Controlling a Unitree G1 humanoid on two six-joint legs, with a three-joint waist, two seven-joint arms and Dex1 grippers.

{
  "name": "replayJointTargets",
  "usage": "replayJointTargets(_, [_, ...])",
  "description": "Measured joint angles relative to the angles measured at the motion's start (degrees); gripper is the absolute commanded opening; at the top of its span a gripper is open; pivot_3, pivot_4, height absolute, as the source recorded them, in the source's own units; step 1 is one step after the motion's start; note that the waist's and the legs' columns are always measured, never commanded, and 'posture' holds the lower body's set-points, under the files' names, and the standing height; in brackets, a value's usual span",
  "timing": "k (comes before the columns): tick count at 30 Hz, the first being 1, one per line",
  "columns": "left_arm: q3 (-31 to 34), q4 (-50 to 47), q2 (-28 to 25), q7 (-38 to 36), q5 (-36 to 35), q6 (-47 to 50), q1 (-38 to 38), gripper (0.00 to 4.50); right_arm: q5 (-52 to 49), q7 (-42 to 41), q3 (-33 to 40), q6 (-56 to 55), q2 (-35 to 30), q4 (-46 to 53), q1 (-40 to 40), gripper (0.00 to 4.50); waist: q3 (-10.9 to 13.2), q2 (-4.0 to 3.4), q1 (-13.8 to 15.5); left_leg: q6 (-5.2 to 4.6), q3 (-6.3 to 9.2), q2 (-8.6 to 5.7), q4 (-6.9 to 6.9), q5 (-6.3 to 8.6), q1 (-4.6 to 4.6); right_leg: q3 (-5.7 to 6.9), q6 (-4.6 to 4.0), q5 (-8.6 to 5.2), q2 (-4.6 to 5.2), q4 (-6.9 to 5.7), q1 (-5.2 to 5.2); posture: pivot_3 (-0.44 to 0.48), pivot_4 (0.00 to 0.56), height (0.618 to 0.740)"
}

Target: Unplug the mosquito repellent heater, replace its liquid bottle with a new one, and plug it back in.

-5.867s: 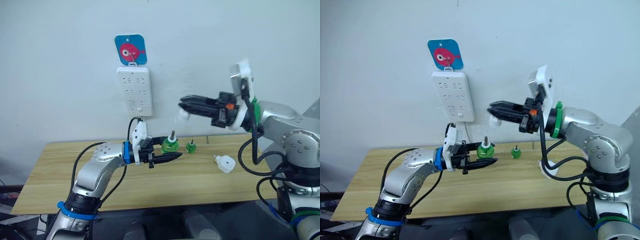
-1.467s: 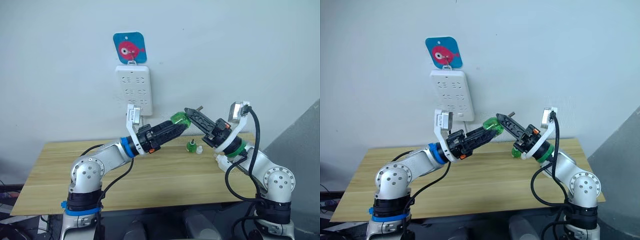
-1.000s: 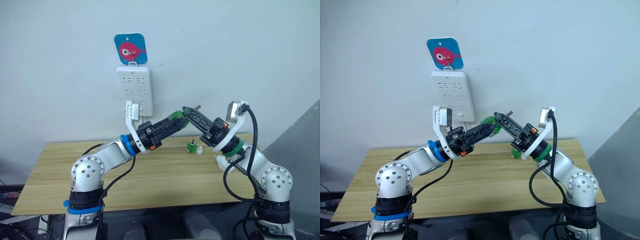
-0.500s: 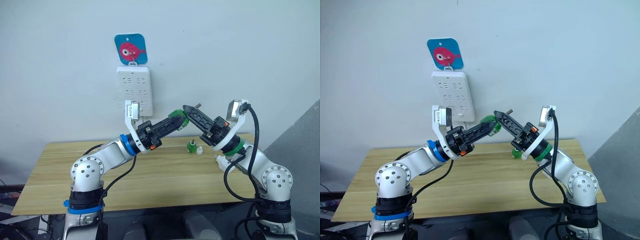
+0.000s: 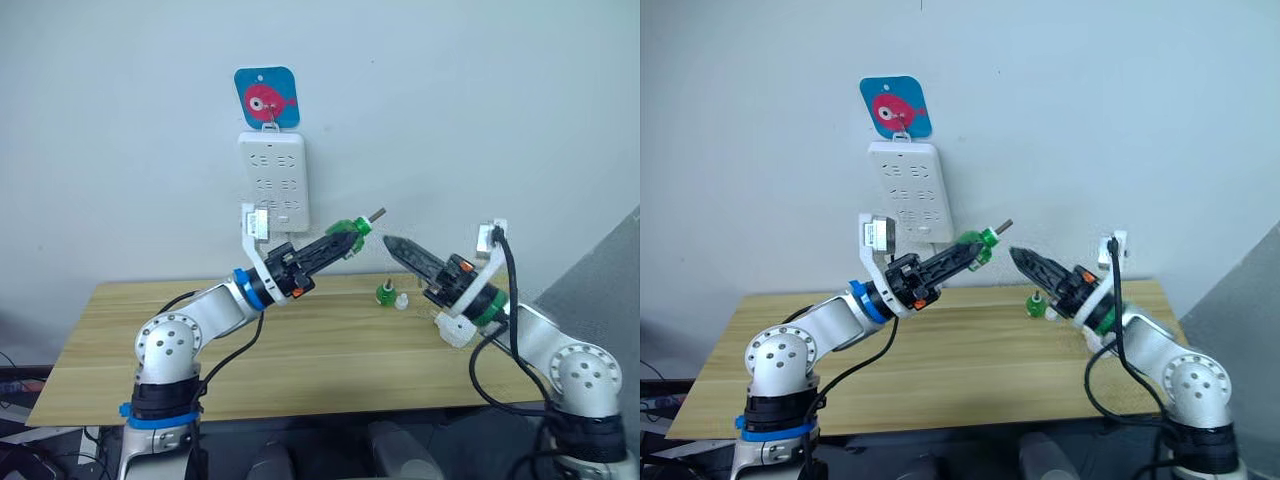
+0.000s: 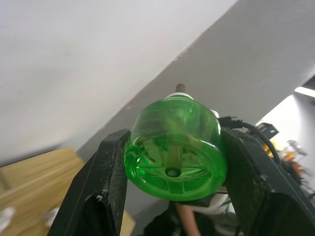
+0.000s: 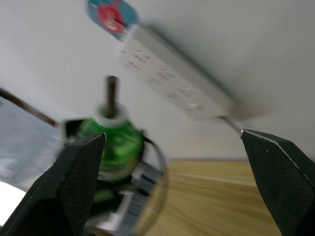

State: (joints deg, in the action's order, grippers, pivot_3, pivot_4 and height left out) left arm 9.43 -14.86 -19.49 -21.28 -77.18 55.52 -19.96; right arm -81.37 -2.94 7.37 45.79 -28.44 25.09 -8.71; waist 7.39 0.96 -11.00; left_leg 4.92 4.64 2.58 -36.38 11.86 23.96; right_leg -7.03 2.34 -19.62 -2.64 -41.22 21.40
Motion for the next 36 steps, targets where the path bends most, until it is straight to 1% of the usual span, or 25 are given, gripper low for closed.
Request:
replayJointTargets(2, [-0.13,-0.05,-2.79,-2.52,2.27,-0.23,1.41,2.37,5.38,-3.66,0.89,0.16,-6.04,0.26,2.05,4.5,0.02,-0.03,-0.02,0.0,-0.04,0.0,0.01,0.0,-0.03,-0.04,0.0,0.0,-0.01,0.0,0.0,-0.221,0.094,0.704])
replayJointTargets(5, [-1.38,-0.95,-10.31,-10.01,8.21,-0.98,5.26,2.37,17.05,-13.03,-0.42,0.86,-19.69,0.75,3.42,4.5,0.06,-0.09,-0.51,0.0,-0.2,0.04,0.08,0.0,-0.18,-0.18,-0.01,-0.01,-0.04,0.01,0.02,-0.216,0.104,0.704])
replayJointTargets(6, [-1.73,-1.38,-11.49,-11.79,9.65,-1.24,6.14,2.37,19.78,-15.07,-0.99,0.79,-21.87,0.75,3.29,4.5,0.06,-0.07,-0.49,0.0,-0.19,0.06,0.1,0.0,-0.19,-0.16,-0.01,-0.01,-0.04,0.02,0.0,-0.213,0.106,0.704])
replayJointTargets(8, [-3.21,-2.27,-13.31,-15.3,13.1,-2.86,7.75,2.37,26.47,-19.47,-5.63,0.59,-26.35,0.34,1.24,4.5,0.11,-0.09,-0.44,0.0,-0.24,0.06,0.09,0.0,-0.2,-0.22,-0.01,-0.01,-0.04,0.04,0.0,-0.194,0.116,0.704])
replayJointTargets(9, [-4.31,-3.09,-14.66,-17.74,15.6,-4.53,9.14,2.37,31.9,-22.7,-10.43,0.39,-29.38,-1.01,-1.28,4.5,0.15,-0.09,-0.46,0.0,-0.26,0.05,0.09,0.0,-0.2,-0.27,-0.02,-0.01,-0.04,0.07,0.0,-0.19,0.119,0.704])
replayJointTargets(11, [-5.8,-3.43,-16.05,-21.1,19.64,-6.87,11.26,2.37,41.1,-26.95,-17.66,0.23,-31.83,-5.58,-5.25,4.5,0.39,0.0,-0.22,0.0,-0.31,0.05,0.09,0.0,-0.18,-0.32,-0.05,0.01,-0.03,0.17,0.0,-0.172,0.126,0.704])
replayJointTargets(14, [-7.68,-3.91,-16.96,-24.29,24.09,-9.92,13.41,2.37,50.74,-31.55,-25.69,-0.12,-31.81,-11.41,-10.05,4.5,0.81,0.07,0.0,0.0,-0.34,0.0,0.09,0.0,-0.12,-0.37,-0.04,0.01,0.03,0.2,0.01,-0.146,0.145,0.704])
replayJointTargets(16, [-8.94,-5.84,-17.22,-25.72,27.01,-12.23,15.42,2.37,56.76,-35.81,-31.26,-0.04,-30.63,-17.47,-14.98,4.5,1.56,0.17,0.28,0.0,-0.34,0.01,0.09,0.0,-0.12,-0.36,-0.03,0.02,0.04,0.21,0.02,-0.139,0.149,0.704])
replayJointTargets(22, [-11.72,-9.24,-16.66,-27.03,31.09,-14.95,18.76,2.37,69.03,-41.23,-37.85,-0.28,-27.03,-28.11,-20.63,4.5,2.32,0.1,1.67,-0.02,-0.25,0.05,0.27,0.01,-0.09,-0.24,-0.01,0.03,0.04,0.2,0.09,-0.123,0.161,0.704])
replayJointTargets(28, [-12.97,-9.32,-15.03,-27.2,33.23,-16.62,18.83,2.37,75.17,-44.44,-39.5,0.37,-23.46,-32.45,-22.27,4.5,2.78,0.13,2.87,-0.01,-0.23,0.03,0.24,0.01,-0.09,-0.22,-0.01,0.02,0.04,0.2,0.06,-0.127,0.161,0.704])
replayJointTargets(36, [-13.79,-8.77,-14.01,-28.55,35.34,-18.49,18.87,2.37,80.66,-47.91,-40.27,1.05,-19.54,-39.45,-24.45,4.5,3.04,0.14,2.99,-0.01,-0.22,0.03,0.21,0.01,-0.09,-0.19,-0.01,0.03,0.06,0.19,0.04,-0.122,0.157,0.704])
